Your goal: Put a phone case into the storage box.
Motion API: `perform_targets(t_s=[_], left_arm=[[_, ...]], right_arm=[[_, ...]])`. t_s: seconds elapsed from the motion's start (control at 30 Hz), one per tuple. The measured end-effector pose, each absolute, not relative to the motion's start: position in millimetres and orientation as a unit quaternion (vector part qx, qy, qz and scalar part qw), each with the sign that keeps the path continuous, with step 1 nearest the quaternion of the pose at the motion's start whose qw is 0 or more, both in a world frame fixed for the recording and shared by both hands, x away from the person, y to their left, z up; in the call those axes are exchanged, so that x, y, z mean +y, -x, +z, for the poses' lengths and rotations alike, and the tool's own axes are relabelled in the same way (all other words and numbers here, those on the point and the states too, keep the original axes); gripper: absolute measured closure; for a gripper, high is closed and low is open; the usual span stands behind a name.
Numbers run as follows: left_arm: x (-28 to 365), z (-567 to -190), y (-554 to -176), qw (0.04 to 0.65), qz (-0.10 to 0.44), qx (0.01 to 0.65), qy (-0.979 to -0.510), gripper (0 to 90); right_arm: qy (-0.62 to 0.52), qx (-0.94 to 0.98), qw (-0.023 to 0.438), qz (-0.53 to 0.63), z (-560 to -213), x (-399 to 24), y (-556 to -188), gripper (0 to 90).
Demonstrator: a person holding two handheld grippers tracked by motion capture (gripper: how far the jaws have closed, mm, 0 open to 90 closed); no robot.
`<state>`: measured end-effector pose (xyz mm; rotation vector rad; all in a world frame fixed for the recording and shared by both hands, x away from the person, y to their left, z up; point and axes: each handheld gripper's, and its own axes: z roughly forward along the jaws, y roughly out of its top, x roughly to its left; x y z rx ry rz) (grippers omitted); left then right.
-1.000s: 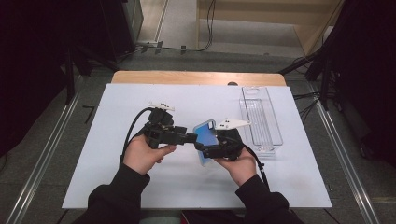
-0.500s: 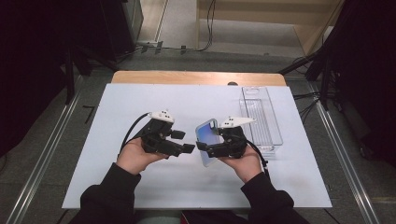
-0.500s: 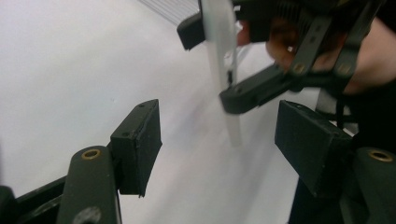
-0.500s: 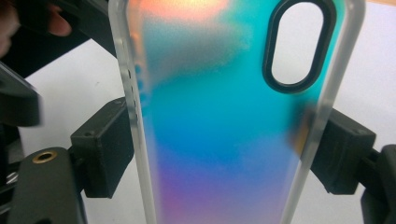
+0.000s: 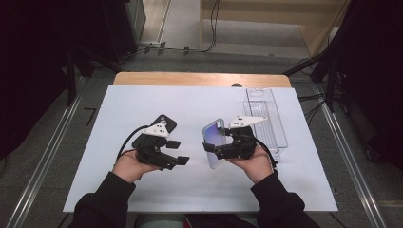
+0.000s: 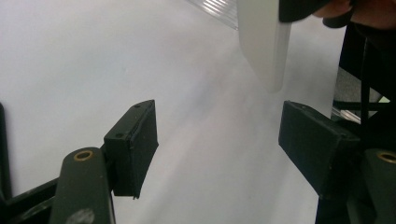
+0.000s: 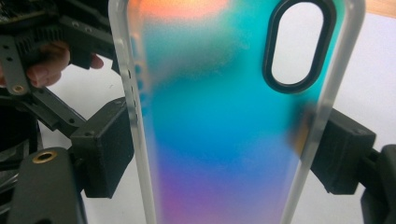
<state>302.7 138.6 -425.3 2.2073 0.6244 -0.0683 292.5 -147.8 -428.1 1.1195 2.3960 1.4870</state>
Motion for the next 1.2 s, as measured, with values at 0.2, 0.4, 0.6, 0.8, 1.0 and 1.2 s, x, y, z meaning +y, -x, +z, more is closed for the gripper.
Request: perform_targets(t_s=[0.2,0.4,0.6,0.8,1.0,1.2], left_arm=[[150,-436,-298,0.415,-0.033,0.262,-0.871,28.7],[157,-447,-291,0.413,-0.029,0.27,-0.869,28.8],[167,-454,-284,0.404,-0.027,0.285,-0.869,28.7],[178,-456,-279,0.406,-0.018,0.322,-0.855,28.7],[183,-455,-278,0.404,-0.01,0.341,-0.849,28.7],[188,-457,-277,0.399,-0.014,0.357,-0.845,28.7]], right_arm=[[-0.368,0.792,0.052,0.485,-427,-149,-293,16.3],[-0.362,0.8,0.054,0.476,-428,-149,-293,16.3],[-0.363,0.799,0.05,0.477,-426,-151,-294,16.3],[-0.365,0.796,0.055,0.479,-422,-156,-296,16.4],[-0.384,0.781,0.066,0.488,-416,-164,-300,16.4],[-0.39,0.778,0.073,0.487,-408,-169,-304,16.4]])
